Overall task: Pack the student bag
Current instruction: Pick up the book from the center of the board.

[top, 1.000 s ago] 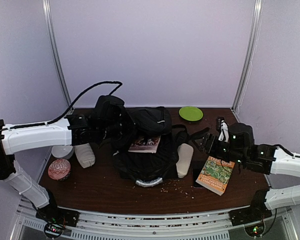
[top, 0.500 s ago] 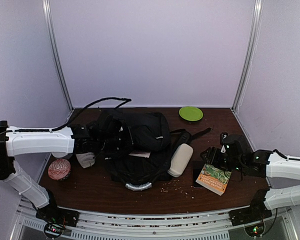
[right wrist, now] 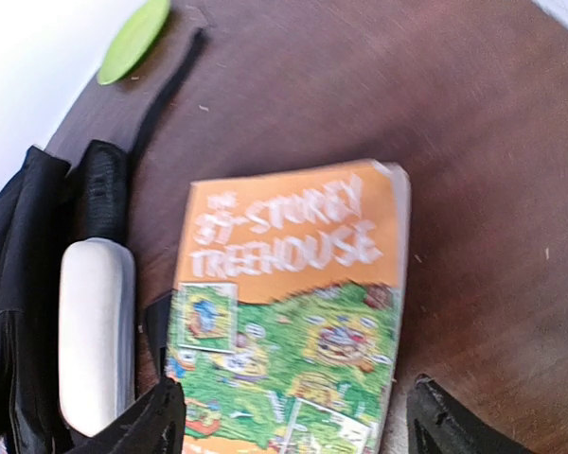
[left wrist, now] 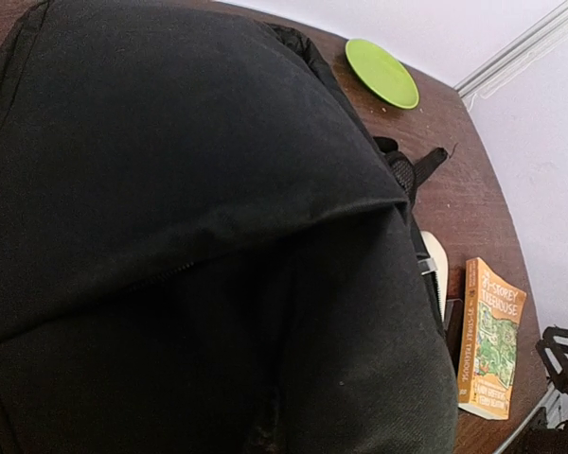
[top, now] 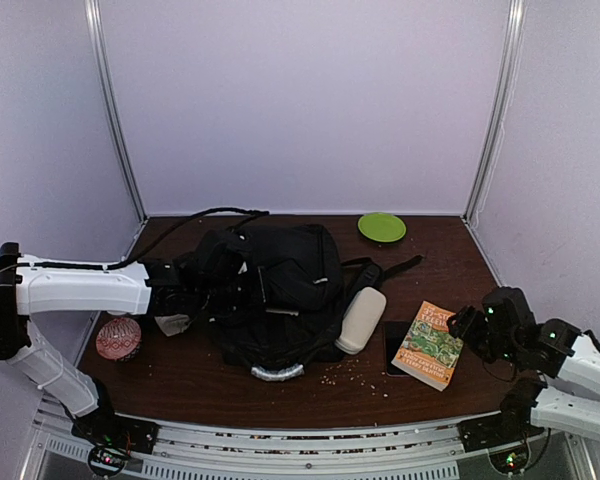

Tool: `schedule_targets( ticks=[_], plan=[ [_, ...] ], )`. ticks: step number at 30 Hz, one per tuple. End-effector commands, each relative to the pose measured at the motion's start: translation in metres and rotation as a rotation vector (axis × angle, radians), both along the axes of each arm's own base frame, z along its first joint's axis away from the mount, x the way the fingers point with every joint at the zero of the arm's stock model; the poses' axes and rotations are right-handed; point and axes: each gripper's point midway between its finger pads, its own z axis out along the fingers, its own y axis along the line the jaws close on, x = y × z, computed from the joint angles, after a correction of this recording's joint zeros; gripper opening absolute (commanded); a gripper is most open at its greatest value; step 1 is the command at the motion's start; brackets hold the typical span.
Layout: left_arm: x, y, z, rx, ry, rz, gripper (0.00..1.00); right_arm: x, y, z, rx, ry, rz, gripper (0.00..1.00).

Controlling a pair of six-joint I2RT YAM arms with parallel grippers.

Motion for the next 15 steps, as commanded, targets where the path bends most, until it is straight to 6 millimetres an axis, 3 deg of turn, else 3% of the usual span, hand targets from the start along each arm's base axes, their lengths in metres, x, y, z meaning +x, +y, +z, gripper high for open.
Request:
schedule_targets(
  ticks=[1,9,15],
  plan=[
    [0.001,-0.002,-0.008,0.016,-0.001,-0.016,0.00,-0.017,-0.002,-0.034,0.138,0.088,-0.075,0.82],
    [-0.006,0.021,-0.009,0.093,-0.014,-0.003,0.21,-0.026,0.008,-0.073,0.262,0.164,-0.104,0.83],
    [-0.016,0.036,-0.004,0.128,-0.034,-0.015,0.63,-0.031,0.014,-0.093,0.292,0.198,-0.091,0.80]
  ],
)
